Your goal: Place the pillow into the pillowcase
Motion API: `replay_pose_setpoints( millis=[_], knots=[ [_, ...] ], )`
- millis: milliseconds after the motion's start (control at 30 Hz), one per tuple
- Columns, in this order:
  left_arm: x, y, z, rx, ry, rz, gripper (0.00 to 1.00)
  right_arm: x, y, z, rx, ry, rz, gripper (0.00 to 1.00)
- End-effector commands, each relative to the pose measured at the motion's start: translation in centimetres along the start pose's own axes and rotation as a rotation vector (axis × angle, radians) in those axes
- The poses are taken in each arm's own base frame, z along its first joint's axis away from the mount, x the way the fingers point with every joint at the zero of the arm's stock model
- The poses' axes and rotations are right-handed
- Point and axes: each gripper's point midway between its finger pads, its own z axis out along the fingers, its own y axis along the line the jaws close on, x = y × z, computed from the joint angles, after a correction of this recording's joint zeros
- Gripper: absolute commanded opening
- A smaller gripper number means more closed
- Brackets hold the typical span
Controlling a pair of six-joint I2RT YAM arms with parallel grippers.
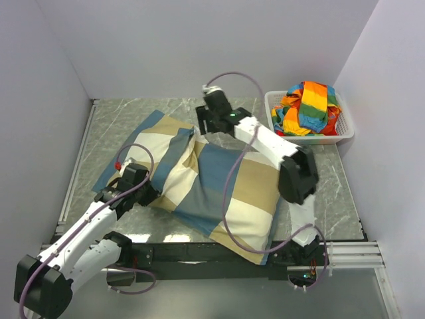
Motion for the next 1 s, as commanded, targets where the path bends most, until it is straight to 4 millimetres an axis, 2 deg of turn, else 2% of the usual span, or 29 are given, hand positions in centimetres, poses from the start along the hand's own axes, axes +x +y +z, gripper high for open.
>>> replay_pose_setpoints(
  millis=[0, 33, 67, 100, 133, 167, 200, 233, 267, 333, 367, 467, 533, 600, 633, 667, 700, 733, 767, 800, 833, 867, 900, 933, 967],
  knots=[
    [2.6, 1.0, 0.7, -0.015, 0.104, -0.031, 0.01, -0.4, -5.4, -7.7, 0.147, -0.097, 0.246, 0.83],
    [2.6, 1.0, 0.7, -0.014, 0.103, -0.032, 0.01, -1.1, -5.8, -10.4, 0.136, -0.162, 0.281, 0.86],
    [2.8, 1.1, 0.7, -0.01, 0.107, -0.033, 0.01, 3.0, -7.0, -10.1, 0.188, -0.107, 0.305, 0.9],
    [2.7, 1.1, 0.6, -0.008, 0.104, -0.033, 0.01, 4.4, -7.8, -10.9, 0.219, -0.106, 0.332, 0.92],
    [2.6, 1.0, 0.4, -0.003, 0.097, -0.031, 0.01, 4.9, -8.5, -13.1, 0.225, -0.141, 0.363, 0.94],
    [2.4, 0.8, 0.1, 0.0, 0.096, -0.03, 0.01, 9.4, -9.5, -12.7, 0.27, -0.077, 0.389, 0.95],
    [2.4, 0.7, 0.0, 0.006, 0.096, -0.023, 0.01, 11.4, -9.9, -13.2, 0.283, -0.059, 0.408, 0.95],
    [2.3, 0.5, 0.0, 0.008, 0.097, -0.017, 0.01, 12.5, -10.2, -14.6, 0.272, -0.072, 0.436, 0.95],
    [2.0, 0.1, -0.2, 0.017, 0.09, -0.013, 0.01, 17.0, -11.0, -14.3, 0.311, -0.005, 0.465, 0.95],
    [1.8, -0.1, -0.2, 0.014, 0.091, -0.006, 0.01, 19.8, -11.1, -15.2, 0.296, 0.011, 0.506, 0.95],
    [1.7, -0.3, -0.4, 0.022, 0.088, -0.002, 0.01, 22.6, -11.3, -15.1, 0.312, 0.053, 0.522, 0.96],
    [1.6, -0.6, -0.8, 0.04, 0.09, 0.013, 0.01, 24.5, -10.2, -14.7, 0.246, 0.074, 0.563, 1.0],
    [1.5, -0.7, -1.1, 0.053, 0.082, 0.021, 0.01, 24.8, -8.2, -13.5, 0.159, 0.112, 0.565, 0.96],
    [0.9, -0.6, -1.1, 0.046, 0.051, 0.029, 0.01, 23.5, -6.5, -12.3, 0.09, 0.125, 0.554, 0.91],
    [0.8, -0.7, -1.2, 0.044, 0.049, 0.033, 0.01, 24.0, -5.4, -10.8, 0.062, 0.181, 0.524, 0.86],
    [0.6, -0.9, -1.3, 0.046, 0.044, 0.033, 0.01, 21.2, -4.3, -10.1, 0.03, 0.156, 0.515, 0.83],
    [0.5, -1.0, -1.3, 0.046, 0.044, 0.03, 0.01, 20.2, -3.6, -9.3, 0.02, 0.166, 0.499, 0.8],
    [0.3, -1.1, -1.4, 0.05, 0.036, 0.029, 0.01, 21.0, -2.9, -7.5, 0.02, 0.229, 0.459, 0.79],
    [0.2, -1.2, -1.4, 0.053, 0.029, 0.027, 0.01, 17.4, -1.7, -6.7, -0.013, 0.18, 0.453, 0.78],
    [0.1, -1.2, -1.5, 0.056, 0.022, 0.019, 0.01, 16.3, -1.4, -5.8, -0.014, 0.178, 0.439, 0.78],
    [0.0, -1.3, -1.5, 0.06, 0.014, 0.016, 0.01, 17.2, -1.2, -3.9, 0.006, 0.232, 0.402, 0.78],
    [-0.1, -1.3, -1.4, 0.066, 0.009, 0.015, 0.01, 13.1, -0.5, -3.2, -0.006, 0.165, 0.395, 0.77],
    [-0.2, -1.4, -1.3, 0.066, 0.004, 0.012, 0.01, 12.1, -0.3, -2.4, 0.0, 0.161, 0.379, 0.77],
    [-0.2, -1.4, -1.1, 0.068, 0.004, 0.01, 0.01, 13.0, -0.5, -0.8, 0.029, 0.208, 0.347, 0.77],
    [-0.7, -2.1, -1.0, 0.094, -0.008, 0.005, 0.01, 10.0, -1.1, -0.2, 0.074, 0.143, 0.336, 0.77]
  ],
)
